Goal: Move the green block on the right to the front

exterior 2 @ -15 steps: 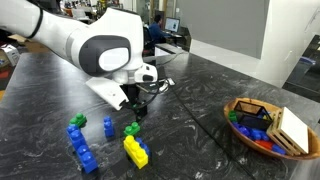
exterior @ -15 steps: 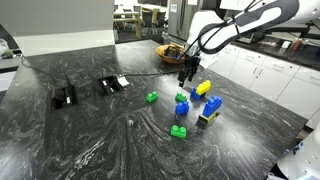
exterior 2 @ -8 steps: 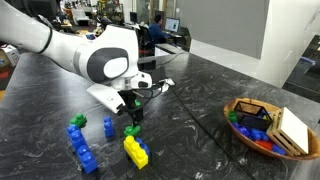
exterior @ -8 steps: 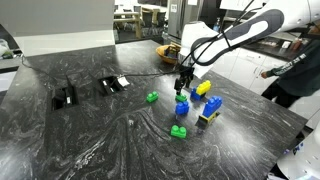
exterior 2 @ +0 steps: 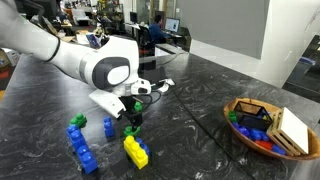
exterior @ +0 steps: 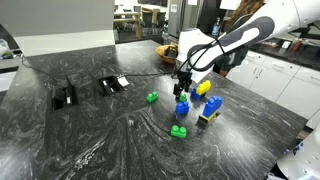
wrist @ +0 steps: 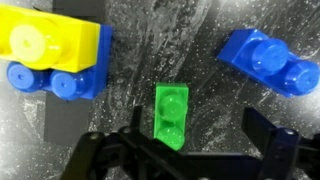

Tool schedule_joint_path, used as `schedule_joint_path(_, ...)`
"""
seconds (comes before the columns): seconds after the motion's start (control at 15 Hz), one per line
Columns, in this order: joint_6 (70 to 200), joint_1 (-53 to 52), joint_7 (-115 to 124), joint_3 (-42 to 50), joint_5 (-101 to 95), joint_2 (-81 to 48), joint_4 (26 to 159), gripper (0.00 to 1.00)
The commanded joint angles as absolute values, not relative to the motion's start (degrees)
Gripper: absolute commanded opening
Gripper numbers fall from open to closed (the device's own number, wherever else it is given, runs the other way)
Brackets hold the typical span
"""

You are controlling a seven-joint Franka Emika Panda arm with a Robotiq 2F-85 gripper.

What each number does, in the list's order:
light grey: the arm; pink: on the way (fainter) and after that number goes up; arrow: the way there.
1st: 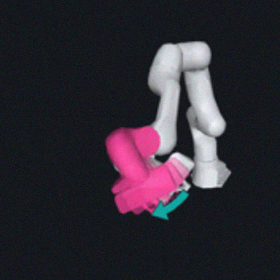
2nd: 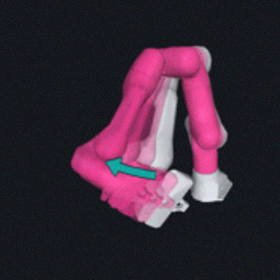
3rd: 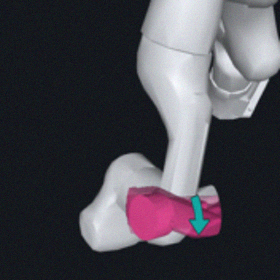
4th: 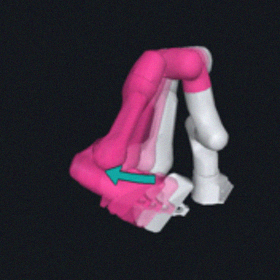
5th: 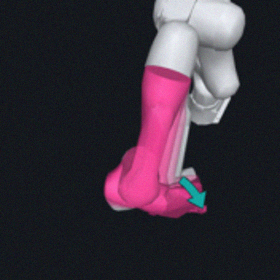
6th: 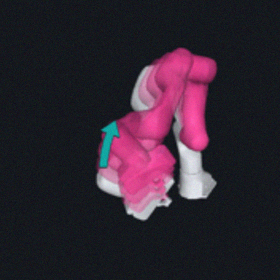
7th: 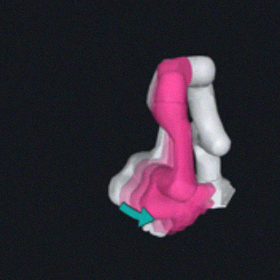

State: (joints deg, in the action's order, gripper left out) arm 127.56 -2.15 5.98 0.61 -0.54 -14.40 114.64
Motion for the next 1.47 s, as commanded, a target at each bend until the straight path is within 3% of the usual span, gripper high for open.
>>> schedule_joint_path(0.0,128.02,-1.64,5.06,-0.03,0.81,-16.06,113.47,1.00)
schedule_joint_path(0.47,128.46,-1.38,4.45,-0.25,2.48,-17.48,113.17,1.00)
schedule_joint_path(0.53,128.60,-1.35,4.35,-0.26,2.65,-17.53,113.23,0.89)
schedule_joint_path(0.6,129.26,-1.36,4.29,-0.27,2.79,-17.41,113.49,0.72)
schedule_joint_path(1.13,132.23,-1.38,4.34,-0.33,4.05,-16.37,114.11,0.16)
schedule_joint_path(1.2,132.45,-1.28,4.29,-0.29,4.16,-16.14,114.18,0.10)
schedule_joint_path(1.4,131.62,-1.06,3.33,0.00,2.99,-14.63,114.00,0.10)
